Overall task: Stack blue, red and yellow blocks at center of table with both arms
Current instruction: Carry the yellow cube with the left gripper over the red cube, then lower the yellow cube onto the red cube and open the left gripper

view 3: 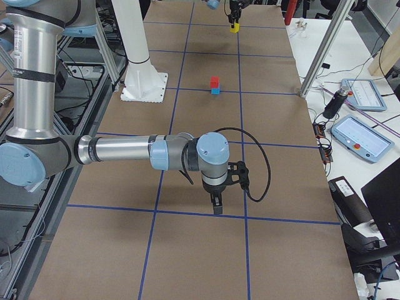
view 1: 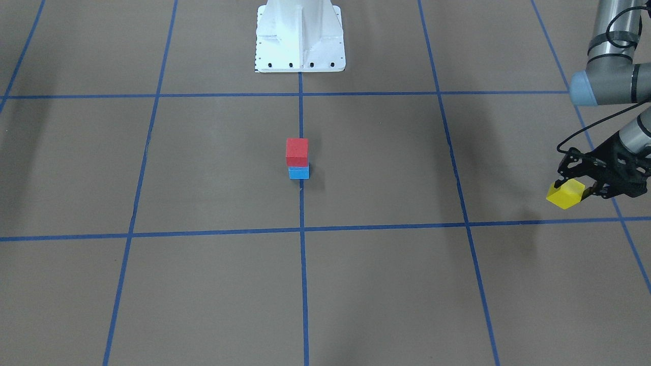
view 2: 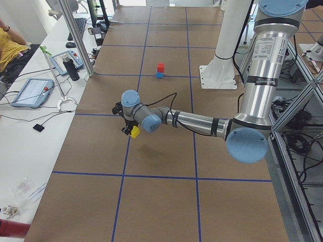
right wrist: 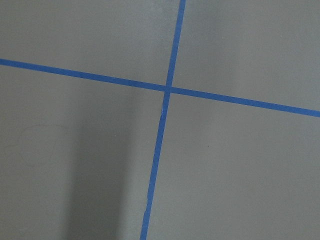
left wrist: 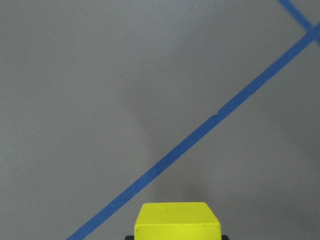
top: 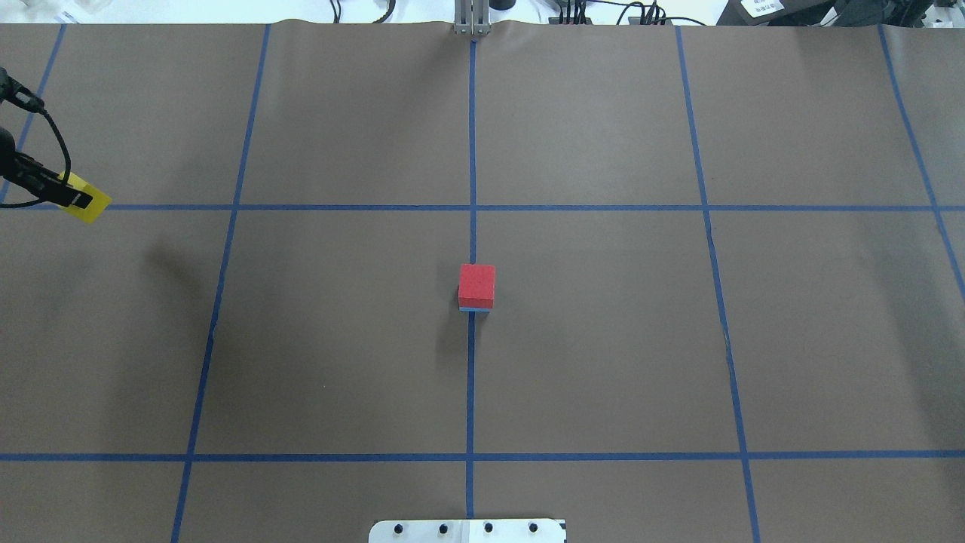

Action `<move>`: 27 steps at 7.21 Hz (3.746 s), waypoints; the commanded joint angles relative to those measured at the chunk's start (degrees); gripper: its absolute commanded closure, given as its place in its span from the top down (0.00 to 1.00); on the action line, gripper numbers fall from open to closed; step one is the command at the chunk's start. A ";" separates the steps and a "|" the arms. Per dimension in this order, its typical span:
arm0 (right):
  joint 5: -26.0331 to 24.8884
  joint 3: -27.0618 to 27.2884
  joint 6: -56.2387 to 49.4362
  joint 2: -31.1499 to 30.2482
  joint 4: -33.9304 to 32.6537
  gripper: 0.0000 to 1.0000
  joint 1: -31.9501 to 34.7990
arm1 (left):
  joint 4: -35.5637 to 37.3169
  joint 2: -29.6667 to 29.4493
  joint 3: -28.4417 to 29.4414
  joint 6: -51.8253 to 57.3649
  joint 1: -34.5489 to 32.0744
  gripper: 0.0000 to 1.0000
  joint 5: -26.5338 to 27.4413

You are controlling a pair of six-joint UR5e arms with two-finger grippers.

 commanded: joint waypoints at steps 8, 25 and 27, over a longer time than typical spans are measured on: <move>0.00 -0.26 0.00 0.00 0.00 1.00 0.00 | 31.93 -44.38 1.96 -55.81 32.09 0.00 21.27; 0.00 -0.17 -0.09 -0.27 0.00 1.00 0.00 | 31.49 -44.86 4.20 -57.85 38.19 0.99 27.02; 0.00 -0.17 -0.09 -0.27 0.00 1.00 0.00 | 31.49 -44.77 3.67 -57.59 38.10 0.99 27.81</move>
